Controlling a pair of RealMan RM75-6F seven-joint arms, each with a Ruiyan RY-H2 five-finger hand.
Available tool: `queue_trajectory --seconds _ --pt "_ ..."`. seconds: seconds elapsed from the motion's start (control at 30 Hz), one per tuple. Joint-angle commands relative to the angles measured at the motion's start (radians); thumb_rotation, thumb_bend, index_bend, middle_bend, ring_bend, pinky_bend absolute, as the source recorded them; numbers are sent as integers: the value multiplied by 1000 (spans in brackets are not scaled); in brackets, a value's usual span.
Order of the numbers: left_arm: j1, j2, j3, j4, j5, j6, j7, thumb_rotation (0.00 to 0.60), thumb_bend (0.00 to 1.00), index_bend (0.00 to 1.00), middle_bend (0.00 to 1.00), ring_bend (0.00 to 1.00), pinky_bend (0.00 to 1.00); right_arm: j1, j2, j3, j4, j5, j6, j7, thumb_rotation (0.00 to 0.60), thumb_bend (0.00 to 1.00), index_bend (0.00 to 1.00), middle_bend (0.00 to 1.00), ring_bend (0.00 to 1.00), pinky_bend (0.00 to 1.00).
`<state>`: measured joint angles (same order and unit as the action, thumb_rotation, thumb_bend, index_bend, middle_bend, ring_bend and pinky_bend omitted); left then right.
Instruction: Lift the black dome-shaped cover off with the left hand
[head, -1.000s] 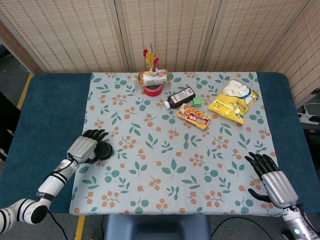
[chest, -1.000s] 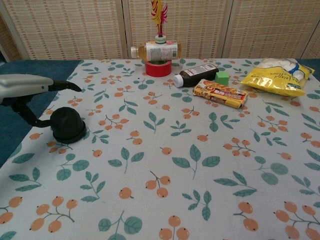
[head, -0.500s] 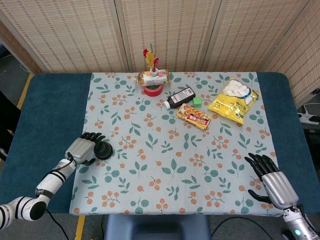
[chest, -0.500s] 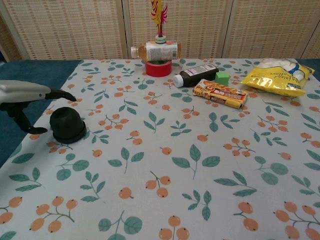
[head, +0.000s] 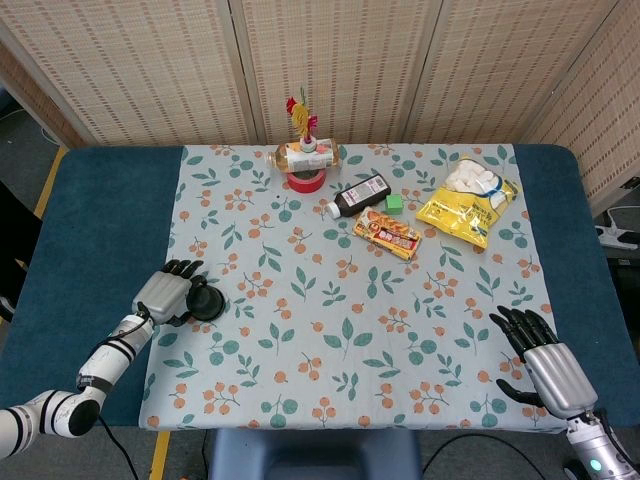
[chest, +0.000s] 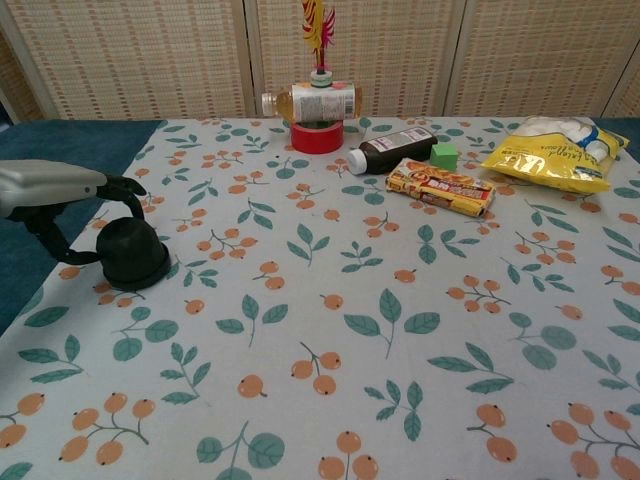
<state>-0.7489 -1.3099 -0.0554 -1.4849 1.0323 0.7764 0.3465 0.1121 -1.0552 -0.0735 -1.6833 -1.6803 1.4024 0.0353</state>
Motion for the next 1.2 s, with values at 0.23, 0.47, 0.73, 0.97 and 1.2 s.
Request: queue_trajectory --seconds 0.23,0.47,0.73,0.97,1.2 --pt "2 -18 -1 21 28 10 -32 600 349 351 0 0 82 0 0 1 0 3 0 -2 600 124 0 0 0 0" --pt "11 -18 -2 28 70 18 -79 600 353 390 0 0 92 -2 0 5 -1 8 5 -3 600 124 0 0 0 0" --pt "12 -18 7 37 90 -3 -112 600 356 307 0 0 94 -1 -1 5 -1 10 3 -6 600 124 0 0 0 0" --pt "2 -14 11 39 89 -34 -118 600 346 138 0 0 94 0 -1 6 -1 13 -1 -6 600 123 0 0 0 0" --pt "-6 -3 9 29 81 -52 -129 600 344 67 0 0 95 2 -3 7 0 19 -8 -7 600 124 0 0 0 0"
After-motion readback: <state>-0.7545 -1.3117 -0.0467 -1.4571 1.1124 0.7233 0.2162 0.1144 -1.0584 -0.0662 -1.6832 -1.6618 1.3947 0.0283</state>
